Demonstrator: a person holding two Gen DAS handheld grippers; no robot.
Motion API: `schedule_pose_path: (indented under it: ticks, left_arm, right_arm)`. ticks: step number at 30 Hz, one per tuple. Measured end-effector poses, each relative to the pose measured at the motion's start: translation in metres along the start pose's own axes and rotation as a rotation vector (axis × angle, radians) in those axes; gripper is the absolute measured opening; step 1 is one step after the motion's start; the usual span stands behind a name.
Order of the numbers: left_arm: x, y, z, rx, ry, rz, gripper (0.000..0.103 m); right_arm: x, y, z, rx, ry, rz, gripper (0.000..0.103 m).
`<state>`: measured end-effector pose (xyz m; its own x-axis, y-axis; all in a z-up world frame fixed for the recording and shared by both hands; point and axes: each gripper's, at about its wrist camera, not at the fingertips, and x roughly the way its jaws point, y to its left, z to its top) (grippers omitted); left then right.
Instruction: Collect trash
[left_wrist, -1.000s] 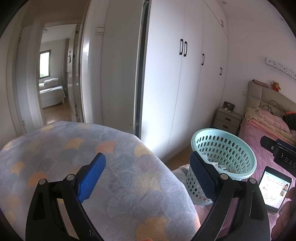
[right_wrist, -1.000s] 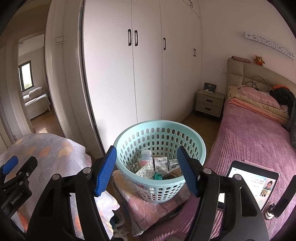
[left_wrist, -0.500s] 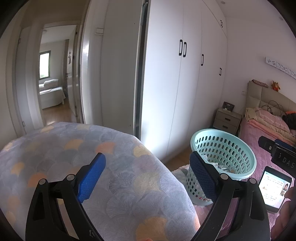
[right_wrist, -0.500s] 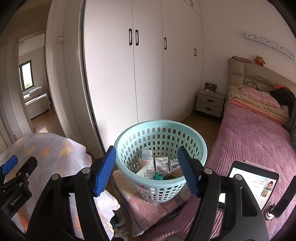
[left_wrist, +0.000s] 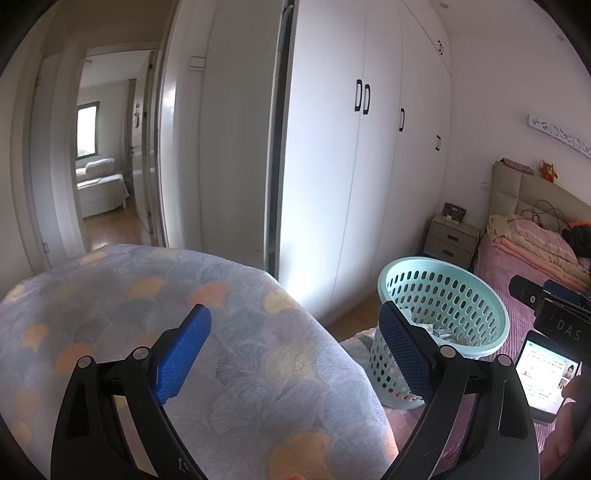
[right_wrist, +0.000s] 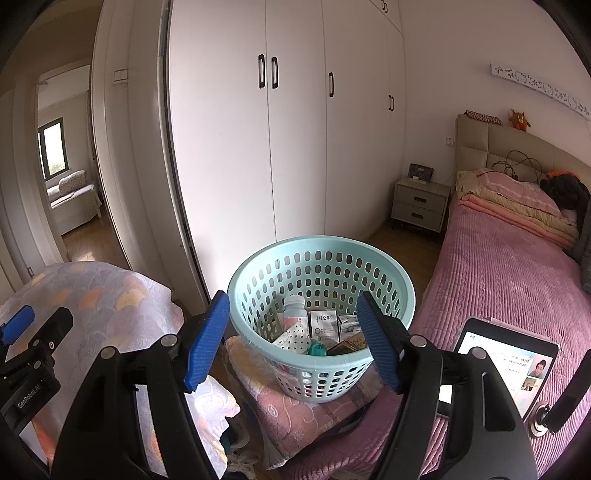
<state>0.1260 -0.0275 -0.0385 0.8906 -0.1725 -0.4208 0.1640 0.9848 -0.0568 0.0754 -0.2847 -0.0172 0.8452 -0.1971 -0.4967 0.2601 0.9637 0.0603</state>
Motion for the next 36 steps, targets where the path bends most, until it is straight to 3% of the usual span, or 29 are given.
schedule_pose_path:
  ticks: [23,36]
  left_arm:
    - [-0.007,-0.009,0.009,0.042,-0.017,0.003,0.094]
    - [-0.030,-0.004,0.013,0.025,-0.024,0.070,0.095]
  right_arm:
    - [-0.003,-0.003,0.008,0.005,-0.005,0.003,0.068]
    - [-0.020,-0.003,0.009,0.004,-0.030,0.026,0.068]
